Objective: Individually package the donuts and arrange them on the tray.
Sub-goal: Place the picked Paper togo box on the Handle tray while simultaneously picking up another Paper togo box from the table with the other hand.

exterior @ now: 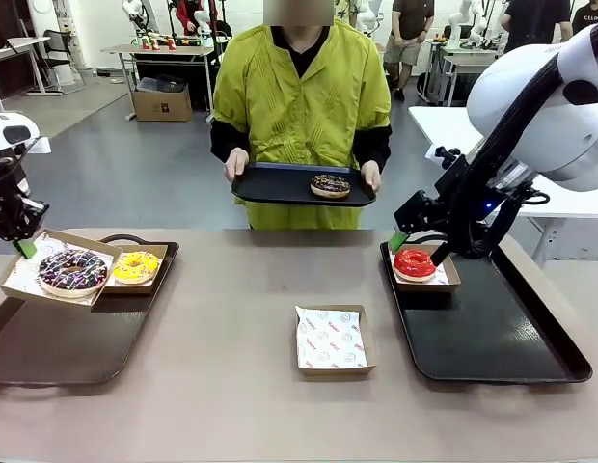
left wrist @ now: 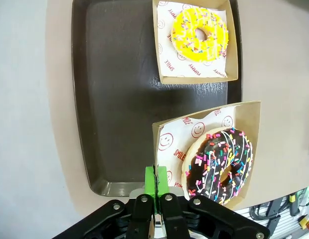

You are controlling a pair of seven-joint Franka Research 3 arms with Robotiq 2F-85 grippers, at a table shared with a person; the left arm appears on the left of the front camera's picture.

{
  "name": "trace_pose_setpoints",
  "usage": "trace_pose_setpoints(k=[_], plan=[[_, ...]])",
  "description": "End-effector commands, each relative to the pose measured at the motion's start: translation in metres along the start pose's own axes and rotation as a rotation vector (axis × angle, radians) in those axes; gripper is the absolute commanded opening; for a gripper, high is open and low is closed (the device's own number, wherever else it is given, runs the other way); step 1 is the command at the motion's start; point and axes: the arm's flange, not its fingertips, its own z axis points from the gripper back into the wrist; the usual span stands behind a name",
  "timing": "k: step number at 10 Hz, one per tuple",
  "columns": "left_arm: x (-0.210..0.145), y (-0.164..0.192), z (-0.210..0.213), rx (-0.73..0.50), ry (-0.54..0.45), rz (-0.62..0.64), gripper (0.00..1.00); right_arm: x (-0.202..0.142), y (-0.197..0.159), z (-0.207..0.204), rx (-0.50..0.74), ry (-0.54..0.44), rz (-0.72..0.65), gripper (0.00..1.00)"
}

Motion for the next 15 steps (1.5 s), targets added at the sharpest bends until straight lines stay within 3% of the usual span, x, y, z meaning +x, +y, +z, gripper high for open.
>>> trace_pose_setpoints(k=[1,6,8,11,15], plan=[[0.002,0.0,0.002,0.0,0.001,0.005,0.01,0.0,0.001,0.001,-0.006,-0.003,0.003,1.0],[0.002,0.0,0.002,0.0,0.001,0.005,0.01,0.0,0.0,0.001,0.004,-0.002,0.0,1.0],[-0.003,0.011,-0.009,0.001,-0.008,-0.009,0.01,-0.005,0.031,-0.02,-0.168,0.005,-0.036,1.0],[-0.012,0.045,-0.034,0.021,-0.017,-0.053,0.01,-0.017,0.07,-0.062,-0.325,0.048,-0.054,1.0],[-0.027,0.069,-0.068,0.002,-0.022,-0.101,0.01,-0.032,0.088,-0.113,-0.45,0.06,-0.1,1.0]])
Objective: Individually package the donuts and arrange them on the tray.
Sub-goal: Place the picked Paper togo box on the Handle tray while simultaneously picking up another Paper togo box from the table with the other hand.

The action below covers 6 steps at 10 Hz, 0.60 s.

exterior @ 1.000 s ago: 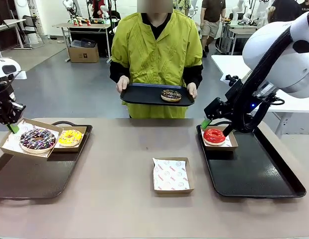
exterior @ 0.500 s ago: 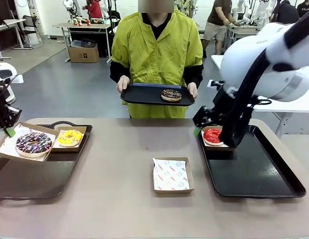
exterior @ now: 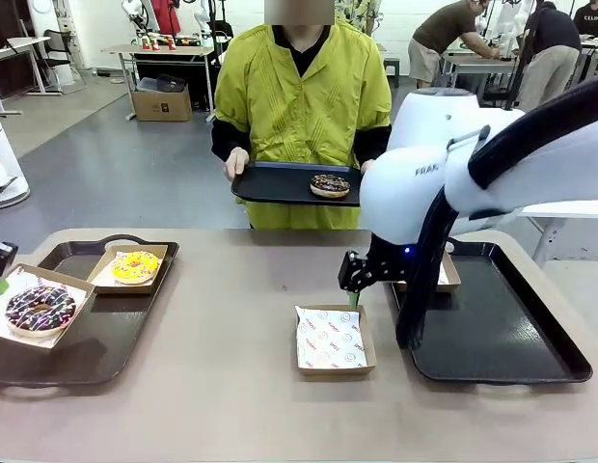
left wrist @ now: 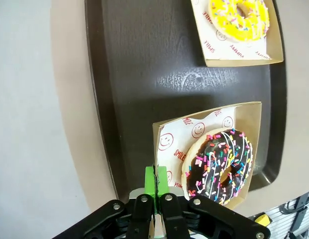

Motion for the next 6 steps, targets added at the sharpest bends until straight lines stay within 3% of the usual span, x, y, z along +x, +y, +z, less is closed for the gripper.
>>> trace_pose_setpoints(k=[1,6], plan=[[-0.004,0.01,-0.012,-0.011,-0.021,-0.018,0.01,0.006,0.009,-0.02,-0.049,-0.027,-0.046,1.0],[-0.005,0.006,-0.024,0.01,-0.033,0.019,0.01,0.013,0.019,-0.06,-0.048,-0.011,-0.002,1.0]])
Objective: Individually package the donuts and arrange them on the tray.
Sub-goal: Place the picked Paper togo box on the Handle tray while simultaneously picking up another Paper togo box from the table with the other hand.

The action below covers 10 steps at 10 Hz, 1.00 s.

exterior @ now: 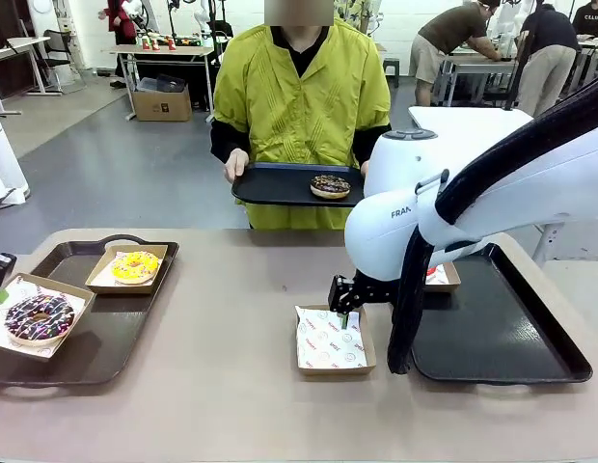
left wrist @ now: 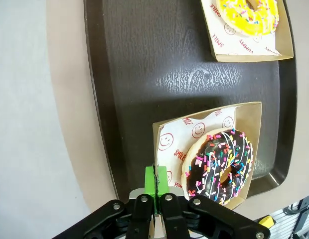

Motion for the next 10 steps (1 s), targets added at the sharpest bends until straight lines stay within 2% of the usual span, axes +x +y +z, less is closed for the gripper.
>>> trace_pose_setpoints(k=[1,7,10], plan=[[0.002,-0.001,-0.01,0.029,-0.029,0.054,0.01,0.007,0.007,-0.013,-0.016,-0.019,0.003,1.0],[0.01,-0.004,-0.016,0.066,0.0,0.182,0.01,0.009,0.007,-0.019,-0.01,-0.019,0.039,1.0],[0.013,-0.005,-0.02,0.077,0.006,0.162,0.01,0.008,0.005,-0.018,-0.003,-0.025,0.057,1.0]])
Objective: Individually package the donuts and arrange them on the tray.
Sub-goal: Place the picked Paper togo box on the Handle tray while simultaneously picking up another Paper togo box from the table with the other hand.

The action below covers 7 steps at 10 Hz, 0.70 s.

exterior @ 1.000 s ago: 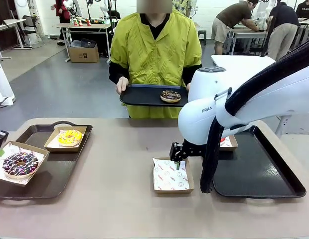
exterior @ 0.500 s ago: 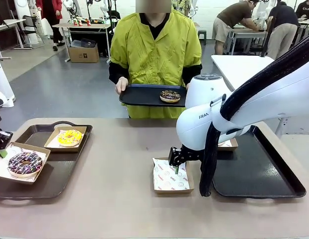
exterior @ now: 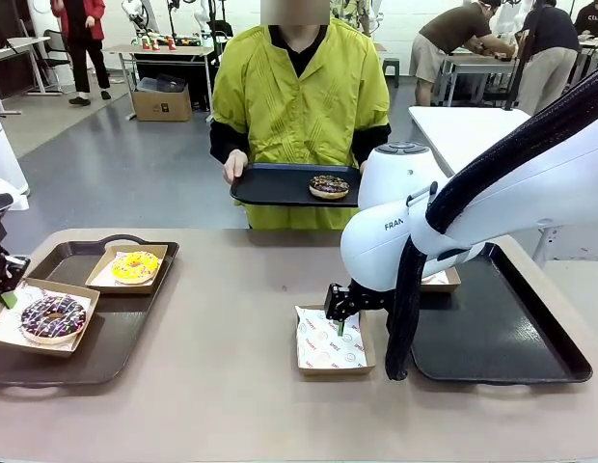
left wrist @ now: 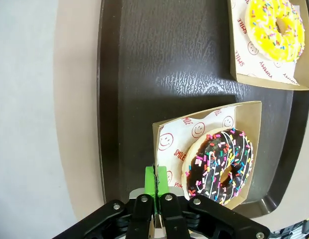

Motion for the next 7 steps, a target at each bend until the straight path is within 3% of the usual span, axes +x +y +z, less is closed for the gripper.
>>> trace_pose_setpoints(k=[1,2,3,4,5,6,7], plan=[[0.0045,0.0028,-0.0004,0.05,-0.016,-0.019,0.37,0.0042,0.0,-0.0025,-0.004,-0.031,0.033,0.42],[0.0046,0.0029,-0.0016,0.056,-0.011,-0.033,0.61,0.0042,-0.0004,-0.003,0.003,-0.026,0.034,0.42],[0.0046,0.002,-0.0031,0.06,-0.006,-0.043,0.97,0.0045,-0.001,-0.0033,0.007,-0.024,0.031,0.0],[0.0045,0.0019,-0.0032,0.061,-0.004,-0.045,1.0,0.0043,-0.001,-0.0031,0.011,-0.025,0.032,0.36],[0.0041,0.0021,-0.0028,0.058,-0.004,-0.043,1.0,0.0043,-0.0008,-0.0033,0.012,-0.026,0.031,0.0],[0.0037,0.0022,-0.0025,0.052,-0.003,-0.044,1.0,0.0042,-0.001,-0.0039,0.014,-0.024,0.03,0.0],[0.0033,0.0025,-0.0021,0.049,-0.003,-0.046,0.93,0.0038,-0.0009,-0.0041,0.015,-0.023,0.03,0.0]])
